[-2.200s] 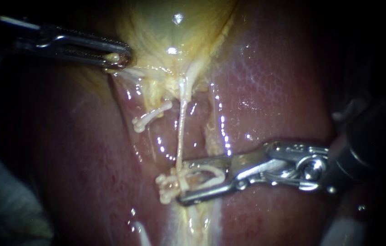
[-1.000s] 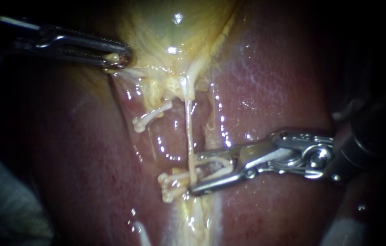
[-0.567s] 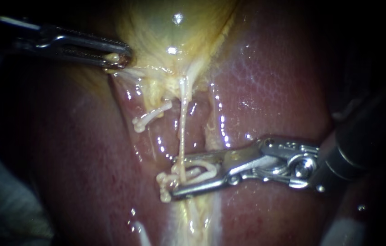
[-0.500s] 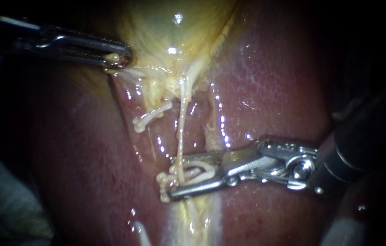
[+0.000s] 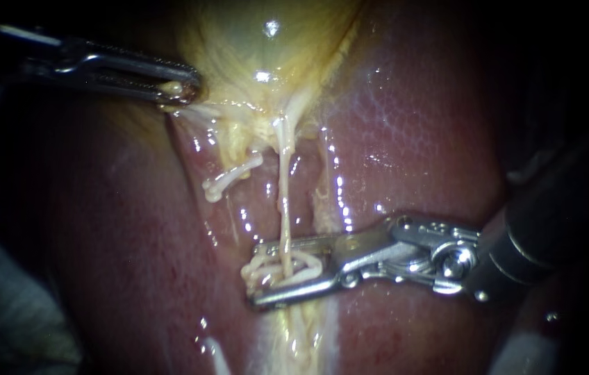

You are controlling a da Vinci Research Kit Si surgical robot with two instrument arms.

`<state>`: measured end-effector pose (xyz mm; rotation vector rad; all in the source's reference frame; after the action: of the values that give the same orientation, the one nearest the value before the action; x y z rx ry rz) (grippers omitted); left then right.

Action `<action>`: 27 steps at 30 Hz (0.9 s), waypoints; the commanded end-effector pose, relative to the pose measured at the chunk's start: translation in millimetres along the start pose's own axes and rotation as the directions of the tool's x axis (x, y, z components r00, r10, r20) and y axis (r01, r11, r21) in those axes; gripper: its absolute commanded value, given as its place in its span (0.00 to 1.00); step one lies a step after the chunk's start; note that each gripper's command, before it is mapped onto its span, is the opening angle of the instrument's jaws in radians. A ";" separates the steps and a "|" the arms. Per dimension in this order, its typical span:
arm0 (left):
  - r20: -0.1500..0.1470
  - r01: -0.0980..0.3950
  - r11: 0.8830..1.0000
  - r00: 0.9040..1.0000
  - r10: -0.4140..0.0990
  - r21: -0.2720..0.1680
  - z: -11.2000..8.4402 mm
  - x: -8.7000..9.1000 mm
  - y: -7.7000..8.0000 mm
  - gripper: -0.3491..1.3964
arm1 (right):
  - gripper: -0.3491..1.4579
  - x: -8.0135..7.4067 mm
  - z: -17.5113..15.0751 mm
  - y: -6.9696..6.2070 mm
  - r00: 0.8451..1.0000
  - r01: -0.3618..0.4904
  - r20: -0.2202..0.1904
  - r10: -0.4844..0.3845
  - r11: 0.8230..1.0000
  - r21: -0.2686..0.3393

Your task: Clipping first clip right tube

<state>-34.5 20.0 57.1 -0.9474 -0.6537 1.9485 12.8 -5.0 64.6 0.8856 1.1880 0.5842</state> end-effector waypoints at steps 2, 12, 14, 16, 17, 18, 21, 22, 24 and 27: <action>0.000 0.000 1.000 1.000 0.000 0.000 0.0 0.0 0.0 0.00 | 0.47 0.1 -0.1 -0.3 1.000 -0.005 0.004 0.005 1.000 0.012; 0.000 0.000 1.000 1.000 0.000 0.000 0.0 0.0 0.0 0.00 | 0.46 0.8 0.1 -3.4 0.999 -0.020 0.034 0.017 0.995 0.102; 0.000 0.000 1.000 1.000 0.000 0.000 0.0 0.0 0.0 0.00 | 0.44 1.2 0.0 -3.8 0.999 -0.019 0.031 0.016 0.992 0.122; 0.000 0.000 1.000 1.000 0.000 0.000 0.0 0.0 0.0 0.00 | 0.44 1.7 -0.1 -3.9 0.999 -0.026 0.038 0.021 0.990 0.136; 0.000 0.000 1.000 1.000 0.000 0.000 0.0 0.0 0.0 0.00 | 0.44 1.8 -0.1 -4.0 0.999 -0.031 0.042 0.026 0.990 0.140; 0.000 0.000 1.000 1.000 0.000 0.000 0.0 0.0 0.0 0.00 | 0.43 1.9 -0.2 -4.0 0.999 -0.032 0.045 0.026 0.989 0.146; 0.000 0.000 1.000 1.000 0.000 0.000 0.0 0.0 0.0 0.00 | 0.41 2.0 -0.3 -3.9 0.998 -0.038 0.045 0.032 0.989 0.145; 0.000 0.000 1.000 1.000 0.000 0.000 0.0 0.0 0.0 0.00 | 0.40 2.1 -0.3 -3.9 0.999 -0.039 0.044 0.033 0.989 0.143; 0.000 0.000 1.000 1.000 0.000 0.000 0.0 0.0 0.0 0.00 | 0.38 2.2 -0.4 -3.8 0.998 -0.045 0.041 0.040 0.989 0.138; 0.000 0.000 1.000 1.000 0.000 0.000 0.0 0.0 0.0 0.00 | 0.33 2.4 -0.6 -3.8 0.999 -0.046 0.029 0.043 0.992 0.120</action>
<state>-34.5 20.0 57.1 -0.9472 -0.6535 1.9485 12.6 -4.9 59.9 1.0251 1.1912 0.5387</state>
